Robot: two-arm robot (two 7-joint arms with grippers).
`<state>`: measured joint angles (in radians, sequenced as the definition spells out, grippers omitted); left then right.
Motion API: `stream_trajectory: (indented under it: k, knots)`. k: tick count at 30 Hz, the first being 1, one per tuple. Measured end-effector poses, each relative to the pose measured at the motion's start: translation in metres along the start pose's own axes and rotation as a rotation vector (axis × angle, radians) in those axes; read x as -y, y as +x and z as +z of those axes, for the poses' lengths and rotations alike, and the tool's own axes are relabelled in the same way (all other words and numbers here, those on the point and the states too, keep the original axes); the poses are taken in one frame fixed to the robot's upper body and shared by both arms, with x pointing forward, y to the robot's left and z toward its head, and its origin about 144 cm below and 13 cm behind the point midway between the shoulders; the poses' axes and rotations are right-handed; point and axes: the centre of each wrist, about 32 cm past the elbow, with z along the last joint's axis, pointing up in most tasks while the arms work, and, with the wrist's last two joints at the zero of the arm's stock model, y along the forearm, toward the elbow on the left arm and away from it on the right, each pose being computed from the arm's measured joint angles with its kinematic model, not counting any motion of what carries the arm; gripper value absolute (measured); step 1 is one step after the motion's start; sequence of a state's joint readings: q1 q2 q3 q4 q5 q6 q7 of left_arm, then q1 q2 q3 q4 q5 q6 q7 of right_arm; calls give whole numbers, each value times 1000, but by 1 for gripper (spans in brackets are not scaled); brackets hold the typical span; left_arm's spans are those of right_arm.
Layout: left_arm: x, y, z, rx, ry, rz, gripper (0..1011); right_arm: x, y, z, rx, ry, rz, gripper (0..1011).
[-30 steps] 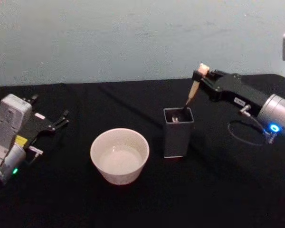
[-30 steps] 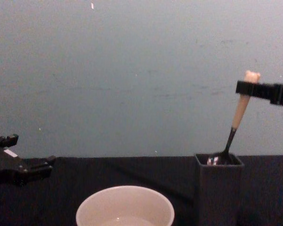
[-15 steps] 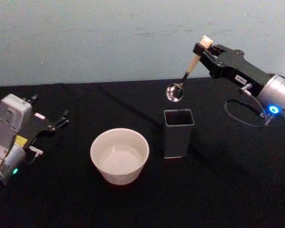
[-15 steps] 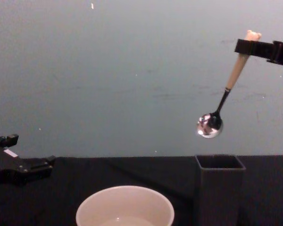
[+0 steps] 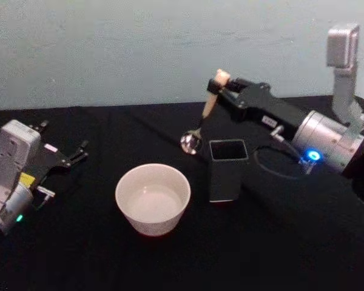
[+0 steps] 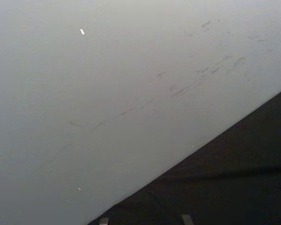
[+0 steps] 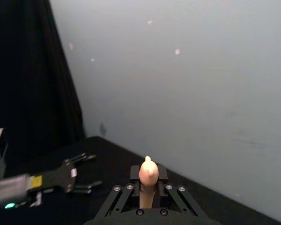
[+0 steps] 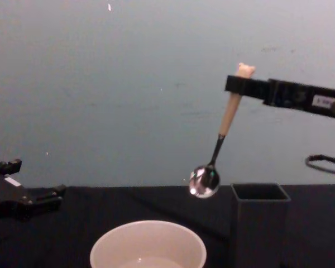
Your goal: Pick up the stirring spoon with one hand, stir inside the cup, then place it back in its original position.
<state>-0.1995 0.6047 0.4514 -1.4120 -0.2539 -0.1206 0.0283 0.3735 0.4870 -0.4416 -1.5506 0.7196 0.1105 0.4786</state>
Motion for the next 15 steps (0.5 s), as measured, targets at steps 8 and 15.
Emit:
stream_trajectory:
  k: [8, 15]
  knots:
    - [0, 0, 0, 0, 0, 0, 1001, -4, -10, -10, 33, -23, 66, 211]
    - [0, 0, 0, 0, 0, 0, 1001, -3, -18, -23, 108, -52, 122, 211]
